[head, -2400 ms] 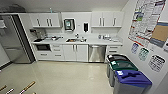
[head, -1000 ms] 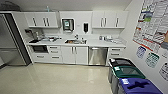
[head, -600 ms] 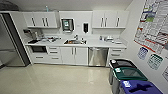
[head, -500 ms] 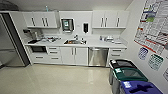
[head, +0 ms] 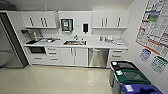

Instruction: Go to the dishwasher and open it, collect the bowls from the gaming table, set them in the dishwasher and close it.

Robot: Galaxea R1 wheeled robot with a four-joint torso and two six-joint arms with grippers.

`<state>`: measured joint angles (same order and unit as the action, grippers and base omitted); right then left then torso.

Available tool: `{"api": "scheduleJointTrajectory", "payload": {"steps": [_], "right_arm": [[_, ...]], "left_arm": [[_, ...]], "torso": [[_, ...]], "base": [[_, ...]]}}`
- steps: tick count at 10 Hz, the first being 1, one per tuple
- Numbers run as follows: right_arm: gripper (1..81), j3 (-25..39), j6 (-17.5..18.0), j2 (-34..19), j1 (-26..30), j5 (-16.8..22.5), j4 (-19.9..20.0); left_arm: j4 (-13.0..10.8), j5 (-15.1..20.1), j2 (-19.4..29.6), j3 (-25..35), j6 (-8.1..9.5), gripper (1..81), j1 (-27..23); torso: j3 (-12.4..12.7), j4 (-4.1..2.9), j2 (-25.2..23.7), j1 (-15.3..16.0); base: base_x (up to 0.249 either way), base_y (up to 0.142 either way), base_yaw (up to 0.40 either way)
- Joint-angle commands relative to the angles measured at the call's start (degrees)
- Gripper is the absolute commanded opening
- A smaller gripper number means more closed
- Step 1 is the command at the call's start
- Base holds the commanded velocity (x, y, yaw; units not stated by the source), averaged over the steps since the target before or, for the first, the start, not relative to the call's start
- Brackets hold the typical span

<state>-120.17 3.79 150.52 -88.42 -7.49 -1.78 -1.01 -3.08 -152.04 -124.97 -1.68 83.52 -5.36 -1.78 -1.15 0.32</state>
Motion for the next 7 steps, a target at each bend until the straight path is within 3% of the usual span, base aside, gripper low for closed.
{"api": "scheduleJointTrajectory", "payload": {"steps": [1,7], "right_arm": [[81.1,0.74,-0.28,-1.42,2.23,3.09,-1.12],[81.1,0.74,-0.28,-1.51,2.23,3.09,-1.12]], "left_arm": [[0.13,2.91,1.47,0.6,-0.16,81.1,-2.43],[0.13,2.91,1.47,0.6,-0.16,81.1,-2.43]], "torso": [[0.0,0.0,0.0,0.0],[0.0,0.0,0.0,0.02]], "base": [[0.114,0.0,0.0],[0.113,0.0,0.0]]}}
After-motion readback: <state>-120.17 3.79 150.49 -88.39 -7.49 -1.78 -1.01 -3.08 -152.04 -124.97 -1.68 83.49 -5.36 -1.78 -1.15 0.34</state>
